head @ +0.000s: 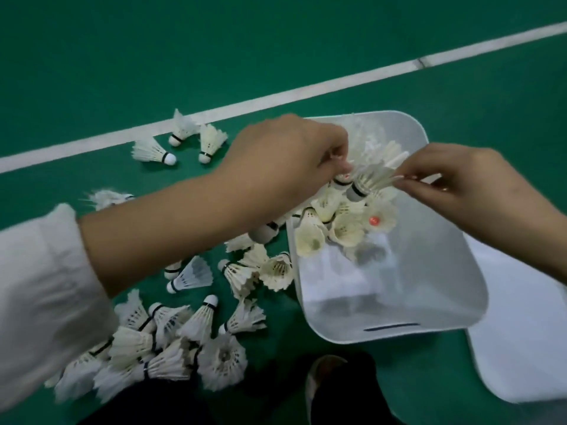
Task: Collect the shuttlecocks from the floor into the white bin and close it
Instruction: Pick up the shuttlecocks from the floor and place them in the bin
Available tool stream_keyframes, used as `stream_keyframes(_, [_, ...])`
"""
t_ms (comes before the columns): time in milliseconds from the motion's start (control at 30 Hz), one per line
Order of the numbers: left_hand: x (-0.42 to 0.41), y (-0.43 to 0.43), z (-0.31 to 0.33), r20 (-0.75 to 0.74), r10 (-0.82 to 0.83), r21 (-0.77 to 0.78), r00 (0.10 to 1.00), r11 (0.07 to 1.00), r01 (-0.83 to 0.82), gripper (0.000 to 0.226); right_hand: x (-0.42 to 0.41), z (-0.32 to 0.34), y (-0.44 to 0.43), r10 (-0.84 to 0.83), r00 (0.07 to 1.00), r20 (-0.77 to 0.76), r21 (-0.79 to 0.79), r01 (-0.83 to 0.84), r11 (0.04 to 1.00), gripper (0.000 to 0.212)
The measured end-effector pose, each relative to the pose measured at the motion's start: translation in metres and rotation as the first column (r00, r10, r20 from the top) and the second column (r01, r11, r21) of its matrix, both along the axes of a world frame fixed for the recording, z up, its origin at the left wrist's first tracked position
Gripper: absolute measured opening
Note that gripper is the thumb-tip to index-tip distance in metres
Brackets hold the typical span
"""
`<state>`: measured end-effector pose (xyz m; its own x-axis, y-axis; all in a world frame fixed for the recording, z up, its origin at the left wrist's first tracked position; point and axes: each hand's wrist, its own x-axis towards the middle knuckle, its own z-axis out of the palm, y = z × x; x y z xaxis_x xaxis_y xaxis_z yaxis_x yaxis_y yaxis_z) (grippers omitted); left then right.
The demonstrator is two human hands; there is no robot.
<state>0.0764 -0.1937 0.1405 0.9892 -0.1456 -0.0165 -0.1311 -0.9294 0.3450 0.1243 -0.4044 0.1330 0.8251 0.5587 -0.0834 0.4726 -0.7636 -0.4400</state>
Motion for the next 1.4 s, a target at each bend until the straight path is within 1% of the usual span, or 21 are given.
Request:
stream_keyframes(67, [0.003, -0.02, -0.012, -0.012, -0.004, -0.037, 1.0, 0.999, 0.004, 0.024, 0.001, -0.013, -0.014, -0.013, 1.0, 0.005, -0.04, 0.013, 0.999, 0.011])
stream_keyframes(167, [0.0, -0.041, -0.034, -0.066, 0.035, -0.076, 0.997, 0.996, -0.04, 0.024, -0.001, -0.032, -0.029, -0.025, 0.999, 0.022, -0.12, 0.028, 0.992, 0.011])
stream_keyframes(233, [-0.005, -0.05, -0.049, -0.115, 0.059, -0.074, 0.992, 0.995, -0.068, 0.023, -0.004, -0.047, -0.037, -0.012, 1.0, 0.006, -0.254, 0.013, 0.967, 0.014])
stream_keyframes(300, [-0.014, -0.055, -0.062, -0.158, 0.081, -0.063, 0.984, 0.994, -0.092, 0.023, -0.007, -0.063, -0.041, 0.007, 0.999, -0.048, -0.427, -0.027, 0.904, 0.018])
stream_keyframes(367, [-0.023, -0.054, -0.07, -0.182, 0.106, -0.05, 0.978, 0.992, -0.117, 0.023, -0.009, -0.081, -0.043, 0.049, 0.993, -0.103, -0.539, -0.098, 0.837, 0.02])
stream_keyframes(433, [-0.03, -0.051, -0.074, -0.216, 0.122, -0.066, 0.969, 0.988, -0.139, 0.022, -0.008, -0.098, -0.044, 0.087, 0.99, -0.115, -0.596, -0.138, 0.791, 0.019])
stream_keyframes(533, [-0.034, -0.047, -0.074, -0.269, 0.144, -0.151, 0.952, 0.97, -0.189, 0.017, -0.004, -0.119, -0.044, 0.11, 0.99, -0.084, -0.621, -0.138, 0.772, 0.019])
stream_keyframes(600, [-0.035, -0.047, -0.074, -0.274, 0.159, -0.177, 0.948, 0.961, -0.212, 0.016, -0.004, -0.132, -0.043, 0.129, 0.986, -0.106, -0.634, -0.167, 0.755, 0.022])
stream_keyframes(667, [-0.035, -0.048, -0.074, -0.271, 0.163, -0.182, 0.949, 0.959, -0.217, 0.015, -0.005, -0.147, -0.044, 0.146, 0.979, -0.145, -0.637, -0.205, 0.743, 0.026])
stream_keyframes(767, [-0.035, -0.05, -0.075, -0.266, 0.161, -0.163, 0.95, 0.964, -0.21, 0.015, -0.002, -0.163, -0.045, 0.085, 0.973, -0.213, -0.614, -0.201, 0.763, 0.032])
stream_keyframes(833, [-0.035, -0.051, -0.076, -0.262, 0.161, -0.155, 0.951, 0.966, -0.207, 0.016, 0.0, -0.167, -0.047, 0.057, 0.973, -0.224, -0.599, -0.183, 0.779, 0.032])
stream_keyframes(933, [-0.036, -0.051, -0.075, -0.253, 0.16, -0.172, 0.954, 0.963, -0.207, 0.016, -0.002, -0.155, -0.05, 0.041, 0.974, -0.221, -0.577, -0.165, 0.8, 0.03])
stream_keyframes(1000, [-0.036, -0.05, -0.075, -0.251, 0.162, -0.191, 0.954, 0.958, -0.213, 0.015, -0.004, -0.132, -0.047, 0.033, 0.983, -0.182, -0.552, -0.13, 0.824, 0.029])
stream_keyframes(1067, [-0.037, -0.049, -0.073, -0.25, 0.161, -0.202, 0.955, 0.956, -0.214, 0.015, -0.006, -0.102, -0.044, 0.024, 0.994, -0.109, -0.438, -0.07, 0.896, 0.03])
stream_keyframes(1133, [-0.036, -0.05, -0.071, -0.244, 0.152, -0.204, 0.958, 0.957, -0.204, 0.016, -0.012, -0.072, -0.038, 0.035, 0.999, -0.04, -0.204, -0.043, 0.978, 0.04])
stream_keyframes(1167, [-0.037, -0.051, -0.07, -0.242, 0.142, -0.204, 0.96, 0.96, -0.194, 0.017, -0.015, -0.061, -0.035, 0.063, 0.998, -0.023, -0.106, -0.065, 0.992, 0.046])
stream_keyframes(1200, [-0.037, -0.052, -0.07, -0.243, 0.13, -0.208, 0.961, 0.961, -0.183, 0.018, -0.018, -0.055, -0.033, 0.099, 0.995, -0.014, -0.055, -0.1, 0.994, 0.05])
stream_keyframes(1233, [-0.037, -0.053, -0.069, -0.243, 0.119, -0.214, 0.963, 0.961, -0.173, 0.02, -0.02, -0.053, -0.03, 0.138, 0.99, -0.006, -0.047, -0.138, 0.989, 0.049])
stream_keyframes(1267, [-0.037, -0.054, -0.07, -0.241, 0.11, -0.223, 0.964, 0.961, -0.165, 0.021, -0.022, -0.056, -0.029, 0.176, 0.984, 0.01, -0.067, -0.175, 0.982, 0.044])
stream_keyframes(1333, [-0.039, -0.056, -0.071, -0.234, 0.092, -0.228, 0.968, 0.962, -0.147, 0.022, -0.023, -0.066, -0.025, 0.25, 0.967, 0.05, -0.142, -0.241, 0.96, 0.029])
stream_keyframes(1400, [-0.04, -0.056, -0.071, -0.242, 0.069, -0.244, 0.968, 0.961, -0.129, 0.028, -0.022, -0.071, -0.022, 0.27, 0.962, 0.043, -0.202, -0.256, 0.945, 0.021])
